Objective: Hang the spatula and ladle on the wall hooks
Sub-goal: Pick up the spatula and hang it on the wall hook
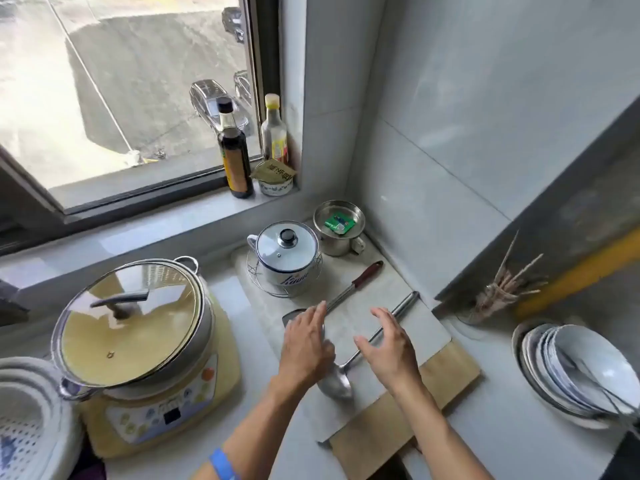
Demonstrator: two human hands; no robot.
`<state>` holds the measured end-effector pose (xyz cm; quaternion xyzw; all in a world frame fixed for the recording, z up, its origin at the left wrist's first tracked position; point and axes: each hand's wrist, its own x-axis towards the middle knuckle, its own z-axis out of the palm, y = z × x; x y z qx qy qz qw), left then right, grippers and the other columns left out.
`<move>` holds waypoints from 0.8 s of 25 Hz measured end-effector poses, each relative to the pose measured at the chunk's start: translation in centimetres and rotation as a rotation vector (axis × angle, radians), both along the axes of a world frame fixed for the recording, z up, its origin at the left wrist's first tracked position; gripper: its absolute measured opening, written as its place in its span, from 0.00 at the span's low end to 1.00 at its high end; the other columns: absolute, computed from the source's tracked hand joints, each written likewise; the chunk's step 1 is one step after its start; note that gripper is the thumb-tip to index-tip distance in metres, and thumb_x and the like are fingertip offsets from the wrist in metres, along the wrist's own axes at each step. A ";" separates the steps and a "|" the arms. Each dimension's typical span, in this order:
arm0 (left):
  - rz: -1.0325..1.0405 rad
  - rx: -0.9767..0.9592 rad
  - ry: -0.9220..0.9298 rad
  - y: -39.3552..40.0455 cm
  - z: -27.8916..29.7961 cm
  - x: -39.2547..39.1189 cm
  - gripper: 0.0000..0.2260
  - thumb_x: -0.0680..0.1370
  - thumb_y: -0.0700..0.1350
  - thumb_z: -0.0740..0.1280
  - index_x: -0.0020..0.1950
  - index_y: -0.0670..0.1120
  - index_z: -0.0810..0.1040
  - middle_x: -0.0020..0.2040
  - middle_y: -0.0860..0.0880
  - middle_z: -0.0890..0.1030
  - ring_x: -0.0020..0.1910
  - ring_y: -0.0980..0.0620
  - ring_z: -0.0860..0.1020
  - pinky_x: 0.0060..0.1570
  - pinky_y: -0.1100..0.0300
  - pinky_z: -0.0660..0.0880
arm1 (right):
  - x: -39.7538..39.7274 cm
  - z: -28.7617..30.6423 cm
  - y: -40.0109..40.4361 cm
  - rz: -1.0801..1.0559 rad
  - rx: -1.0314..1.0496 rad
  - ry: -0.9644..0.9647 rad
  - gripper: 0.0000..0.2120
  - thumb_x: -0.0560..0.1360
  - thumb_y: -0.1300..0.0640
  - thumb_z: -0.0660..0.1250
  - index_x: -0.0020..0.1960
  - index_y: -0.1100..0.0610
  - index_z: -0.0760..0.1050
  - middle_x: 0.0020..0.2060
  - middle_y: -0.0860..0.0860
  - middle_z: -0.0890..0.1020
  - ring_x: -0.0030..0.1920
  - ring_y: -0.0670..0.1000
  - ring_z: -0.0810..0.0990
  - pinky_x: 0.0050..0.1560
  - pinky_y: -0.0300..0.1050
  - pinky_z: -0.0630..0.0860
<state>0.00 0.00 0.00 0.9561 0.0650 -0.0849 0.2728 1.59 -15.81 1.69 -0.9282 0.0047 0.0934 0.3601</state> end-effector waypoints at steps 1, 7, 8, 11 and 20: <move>-0.002 0.004 0.035 -0.5 -1.0 1.7 0.33 0.73 0.42 0.63 0.77 0.47 0.60 0.73 0.46 0.70 0.70 0.44 0.69 0.71 0.50 0.66 | 1.8 -1.3 -0.1 -0.009 0.018 0.007 0.28 0.72 0.55 0.71 0.70 0.58 0.69 0.70 0.53 0.73 0.69 0.53 0.70 0.66 0.44 0.66; 0.065 0.124 0.216 -3.2 -7.3 9.9 0.17 0.75 0.45 0.62 0.63 0.44 0.70 0.60 0.42 0.77 0.60 0.39 0.74 0.57 0.46 0.74 | 10.4 -8.6 -0.2 0.050 0.054 0.170 0.27 0.71 0.55 0.73 0.68 0.58 0.70 0.66 0.53 0.76 0.65 0.54 0.75 0.64 0.45 0.70; 0.089 0.128 0.228 -3.2 -7.8 10.9 0.14 0.76 0.45 0.62 0.61 0.44 0.71 0.59 0.42 0.78 0.59 0.39 0.75 0.56 0.47 0.74 | 11.3 -9.3 -0.2 0.020 0.065 0.199 0.26 0.71 0.55 0.72 0.67 0.57 0.71 0.63 0.53 0.79 0.61 0.54 0.78 0.61 0.44 0.72; 0.169 0.079 0.235 -3.2 -9.3 13.0 0.09 0.77 0.38 0.60 0.55 0.44 0.75 0.57 0.43 0.77 0.58 0.40 0.75 0.53 0.47 0.74 | 14.5 -11.0 0.1 -0.216 0.196 0.425 0.21 0.70 0.58 0.71 0.62 0.57 0.74 0.48 0.51 0.83 0.42 0.55 0.82 0.51 0.51 0.80; 0.119 0.166 0.202 -2.5 -8.7 11.4 0.05 0.79 0.41 0.60 0.53 0.46 0.74 0.55 0.46 0.78 0.57 0.44 0.76 0.47 0.50 0.74 | 16.4 -11.0 2.5 -0.520 0.794 0.745 0.04 0.79 0.62 0.63 0.45 0.61 0.74 0.36 0.57 0.77 0.29 0.53 0.79 0.28 0.45 0.80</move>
